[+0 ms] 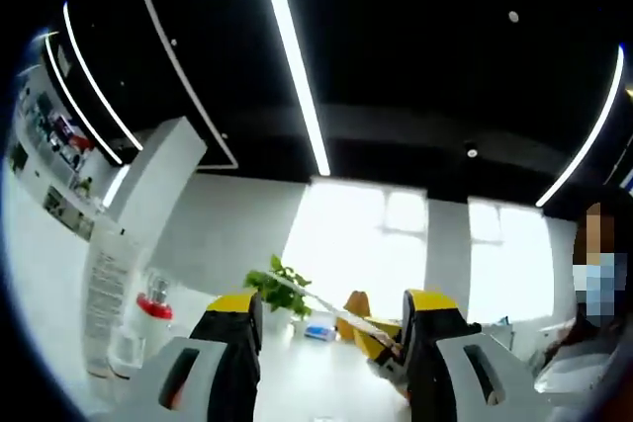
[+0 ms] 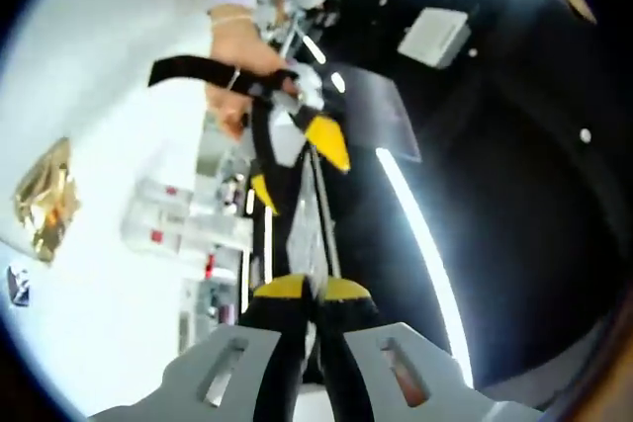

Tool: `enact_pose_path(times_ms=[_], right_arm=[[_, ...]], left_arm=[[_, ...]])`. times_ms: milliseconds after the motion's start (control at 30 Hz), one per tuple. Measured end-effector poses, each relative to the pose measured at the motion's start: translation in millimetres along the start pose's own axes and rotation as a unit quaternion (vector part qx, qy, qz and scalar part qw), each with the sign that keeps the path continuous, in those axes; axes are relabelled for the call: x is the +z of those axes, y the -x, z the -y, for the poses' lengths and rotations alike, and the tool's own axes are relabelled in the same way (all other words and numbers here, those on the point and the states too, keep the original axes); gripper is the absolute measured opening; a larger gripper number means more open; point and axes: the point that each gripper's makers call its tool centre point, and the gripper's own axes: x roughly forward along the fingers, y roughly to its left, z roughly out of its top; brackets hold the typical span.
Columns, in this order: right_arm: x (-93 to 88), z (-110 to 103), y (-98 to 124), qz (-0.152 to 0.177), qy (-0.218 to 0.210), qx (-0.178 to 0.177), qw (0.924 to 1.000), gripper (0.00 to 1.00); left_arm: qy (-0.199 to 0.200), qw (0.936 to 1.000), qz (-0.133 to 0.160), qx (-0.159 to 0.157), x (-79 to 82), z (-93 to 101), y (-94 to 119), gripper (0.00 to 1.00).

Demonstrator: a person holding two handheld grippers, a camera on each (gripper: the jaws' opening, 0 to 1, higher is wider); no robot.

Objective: Arrange the skincare products in the storage area until every visible bottle or jar stands upright without overlapping.

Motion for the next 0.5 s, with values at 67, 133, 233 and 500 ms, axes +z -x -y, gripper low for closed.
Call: enact_pose_path(times_ms=[67,133,233,500], right_arm=[[1.4,-6,0,-0.004,0.007,0.010,0.9999,0.01],[-0.4,-9,0,-0.016,0.010,0.019,0.9996,0.01],[-2.5,-5,1,-0.015,-0.007,0.009,0.9998,0.01],[-16.9,-23,-6,-0.023,-0.104,0.052,0.9929,0.23]], left_arm=[[0.022,0.9996,-0.013,0.010,-6.2,-7.4,1,0.42],[0.040,0.9987,-0.027,0.015,-12.4,-11.1,2,0.25],[0.077,0.9954,-0.051,0.027,-19.5,-16.3,4,0.10],[0.072,0.9964,-0.040,0.023,-9.5,-12.6,12,0.00]])
